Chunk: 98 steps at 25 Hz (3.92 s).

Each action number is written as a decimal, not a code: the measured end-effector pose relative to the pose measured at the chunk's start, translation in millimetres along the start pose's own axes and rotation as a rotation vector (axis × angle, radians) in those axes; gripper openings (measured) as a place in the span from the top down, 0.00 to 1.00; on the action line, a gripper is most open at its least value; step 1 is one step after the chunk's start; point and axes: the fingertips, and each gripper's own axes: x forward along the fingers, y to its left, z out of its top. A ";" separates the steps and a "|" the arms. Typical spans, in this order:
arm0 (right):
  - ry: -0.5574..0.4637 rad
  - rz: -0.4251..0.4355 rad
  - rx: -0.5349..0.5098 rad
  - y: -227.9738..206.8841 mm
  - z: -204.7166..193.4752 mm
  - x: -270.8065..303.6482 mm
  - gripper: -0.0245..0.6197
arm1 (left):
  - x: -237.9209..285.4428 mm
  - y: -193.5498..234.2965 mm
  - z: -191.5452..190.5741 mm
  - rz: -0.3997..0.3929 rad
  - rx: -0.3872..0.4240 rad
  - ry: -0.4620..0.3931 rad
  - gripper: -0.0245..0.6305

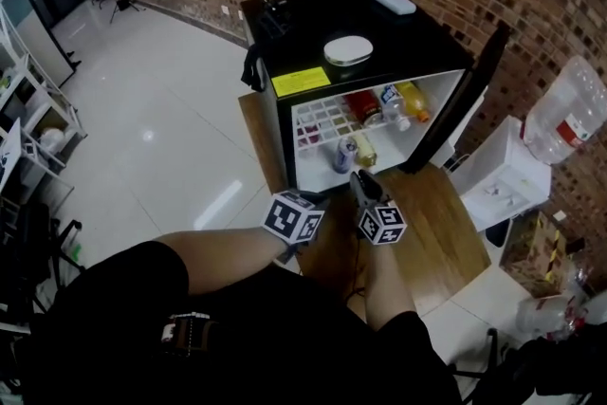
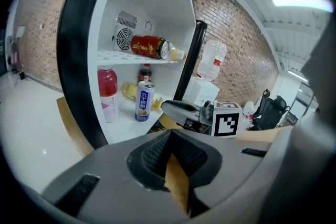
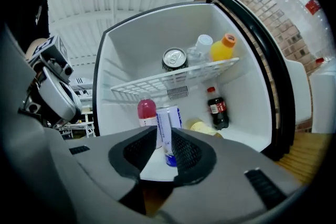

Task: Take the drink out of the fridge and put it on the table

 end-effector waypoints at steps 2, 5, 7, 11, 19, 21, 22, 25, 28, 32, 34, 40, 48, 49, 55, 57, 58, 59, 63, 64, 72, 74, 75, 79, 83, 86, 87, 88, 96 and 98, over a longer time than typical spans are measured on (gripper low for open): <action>0.010 -0.014 -0.019 -3.3 -3.8 11.0 0.66 | 2.7 0.2 4.9 0.018 -0.026 -0.017 0.97; 0.023 -0.034 -0.059 -8.4 -7.8 26.0 0.57 | 3.7 1.8 5.3 0.040 -0.029 -0.025 0.97; 0.037 -0.036 -0.091 -9.3 -10.6 34.5 0.52 | 5.2 3.6 3.6 0.053 -0.027 -0.029 0.97; 0.059 -0.014 -0.161 -0.3 -14.1 54.7 0.46 | 5.3 7.5 1.6 0.057 -0.030 -0.031 0.97; 0.117 -0.053 -0.216 -6.4 -27.4 82.4 0.46 | 2.3 11.3 -3.7 0.051 -0.022 -0.024 0.97; 0.124 -0.051 -0.211 -6.9 -27.7 85.0 0.48 | 1.6 12.0 -4.7 0.052 -0.026 -0.025 0.97; 0.123 -0.048 -0.211 -7.1 -27.3 86.0 0.54 | 1.5 12.0 -5.0 0.052 -0.026 -0.026 0.97; 0.124 -0.038 -0.214 -7.6 -26.8 85.4 0.57 | 1.4 9.1 -2.9 0.047 -0.017 -0.032 0.97; 0.123 -0.030 -0.223 -6.8 -26.9 79.1 0.57 | 3.0 2.5 -1.2 0.036 -0.002 -0.040 0.97; 0.077 -0.019 -0.211 2.2 -10.4 60.8 0.57 | 4.4 -4.7 -1.6 0.025 0.008 -0.036 0.97; 0.060 -0.024 -0.217 3.0 0.3 43.8 0.57 | 6.3 -13.5 -0.1 0.008 0.013 -0.033 0.97; 0.065 -0.097 -0.235 -7.1 12.7 -28.7 0.57 | 18.8 -55.0 1.2 -0.084 0.094 -0.019 0.97; 0.105 -0.324 -0.195 -40.1 -3.5 -165.5 0.57 | 34.1 -143.4 -8.7 -0.314 0.299 -0.007 0.97; 0.118 -0.352 -0.187 -42.6 -10.2 -182.5 0.57 | 35.5 -154.5 -11.9 -0.344 0.317 -0.002 0.97; 0.143 -0.519 -0.116 -52.2 -55.9 -262.7 0.57 | 37.4 -210.9 -36.1 -0.524 0.450 0.018 0.97; 0.139 -0.558 -0.094 -51.2 -68.8 -283.5 0.57 | 37.7 -224.7 -45.4 -0.566 0.482 0.028 0.97; 0.138 -0.575 -0.085 -50.2 -74.8 -292.0 0.57 | 37.8 -230.0 -49.2 -0.583 0.500 0.031 0.97; 0.137 -0.589 -0.078 -48.7 -81.2 -299.0 0.57 | 38.0 -233.6 -52.5 -0.597 0.519 0.035 0.97; 0.106 -0.621 -0.089 -37.5 -98.2 -316.1 0.57 | 42.7 -235.5 -65.2 -0.625 0.604 0.052 0.97; 0.098 -0.623 -0.098 -36.5 -99.6 -317.2 0.57 | 45.5 -233.5 -68.2 -0.629 0.624 0.058 0.97; 0.100 -0.710 -0.056 -39.2 -102.8 -331.3 0.43 | 55.3 -219.2 -78.2 -0.669 0.656 0.094 0.97; 0.113 -0.753 -0.045 -32.1 -101.5 -343.5 0.43 | 54.4 -216.2 -72.2 -0.690 0.646 0.083 0.97; 0.119 -0.779 -0.036 -27.0 -100.3 -352.4 0.43 | 52.9 -214.6 -67.5 -0.701 0.645 0.074 0.97; 0.129 -0.889 0.049 2.1 -88.3 -392.1 0.44 | 35.1 -205.1 -45.4 -0.756 0.698 0.037 0.97; 0.107 -0.904 0.075 52.9 -49.1 -409.6 0.63 | -2.7 -199.0 -31.4 -0.842 0.777 0.000 0.97; 0.092 -0.852 0.068 96.5 -10.8 -408.7 0.75 | -34.9 -195.6 -21.7 -0.898 0.793 -0.044 0.97; 0.086 -0.825 0.068 109.6 1.1 -406.6 0.76 | -45.3 -193.6 -18.8 -0.915 0.788 -0.060 0.97; 0.078 -0.799 0.070 121.4 12.5 -404.1 0.79 | -55.1 -190.8 -15.4 -0.928 0.783 -0.074 0.97; 0.079 -0.616 0.041 179.2 72.2 -385.8 0.96 | -104.9 -173.1 17.9 -0.927 0.651 -0.178 0.97; 0.055 -0.582 0.048 184.6 81.1 -378.6 0.95 | -112.3 -171.4 21.9 -0.921 0.613 -0.185 0.97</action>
